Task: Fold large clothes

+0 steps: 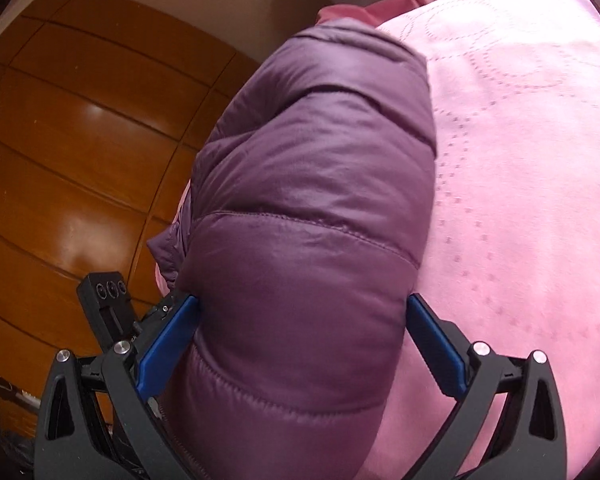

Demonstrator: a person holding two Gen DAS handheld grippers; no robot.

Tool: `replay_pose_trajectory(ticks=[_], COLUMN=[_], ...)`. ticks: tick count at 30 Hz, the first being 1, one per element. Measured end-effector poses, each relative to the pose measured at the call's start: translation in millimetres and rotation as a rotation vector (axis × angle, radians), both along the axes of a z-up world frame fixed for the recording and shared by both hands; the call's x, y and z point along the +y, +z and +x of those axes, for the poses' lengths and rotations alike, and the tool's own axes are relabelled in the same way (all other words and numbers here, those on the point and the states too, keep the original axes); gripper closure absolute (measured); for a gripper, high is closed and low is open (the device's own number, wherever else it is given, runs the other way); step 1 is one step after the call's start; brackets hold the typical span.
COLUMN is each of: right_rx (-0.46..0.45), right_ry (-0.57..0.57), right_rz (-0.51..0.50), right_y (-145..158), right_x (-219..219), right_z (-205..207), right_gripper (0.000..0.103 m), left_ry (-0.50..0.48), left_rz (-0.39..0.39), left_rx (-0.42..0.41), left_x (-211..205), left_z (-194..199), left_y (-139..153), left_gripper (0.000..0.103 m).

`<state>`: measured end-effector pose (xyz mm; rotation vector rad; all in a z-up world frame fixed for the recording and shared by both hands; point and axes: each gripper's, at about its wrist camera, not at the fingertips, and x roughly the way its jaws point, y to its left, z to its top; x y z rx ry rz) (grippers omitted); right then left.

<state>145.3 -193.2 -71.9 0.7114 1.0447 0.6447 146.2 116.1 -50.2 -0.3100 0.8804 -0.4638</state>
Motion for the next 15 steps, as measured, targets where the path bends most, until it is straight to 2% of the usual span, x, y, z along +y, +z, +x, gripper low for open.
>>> replay_pose_trajectory(ticks=[3,5,6,7,8,10,15], right_rx=[0.028,0.014,-0.001,-0.026,-0.048,-0.094,-0.214], right_ry=[0.035,0.048,0.047,0.046,0.043,0.041,0.002], right_rz=[0.036,0.035,0.029,0.017,0.005,-0.004,-0.05], right_y=[-8.5,-6.5,-4.0,0.6,6.1,19.2,54.5], right_x=[3.2,4.3,4.5,4.1,3.5,-0.2,-28.0], right_z=[12.1,14.2,11.7,8.3,6.6,-2.8,-24.3], right_gripper=[0.002,0.003,0.006,0.014,0.023,0.031,0.037], left_ry=[-0.035,-0.051,-0.073,-0.09,-0.099,-0.118,-0.202], left_rz=[-0.121,-0.21,-0.274,-0.313,-0.334,-0.341,-0.342], left_rx=[0.052,0.099,0.12,0.129,0.13,0.125,0.119], left_x=[11.3,16.3,17.5,17.2,15.5,6.8,-40.3], left_z=[9.6,14.8,16.7,17.5,17.7,18.8,34.3], left_y=[-14.7,-25.9,-31.2,-33.7,-35.1,-33.9,-17.3], left_gripper=[0.021,0.023,0.028,0.029,0.029,0.029,0.029])
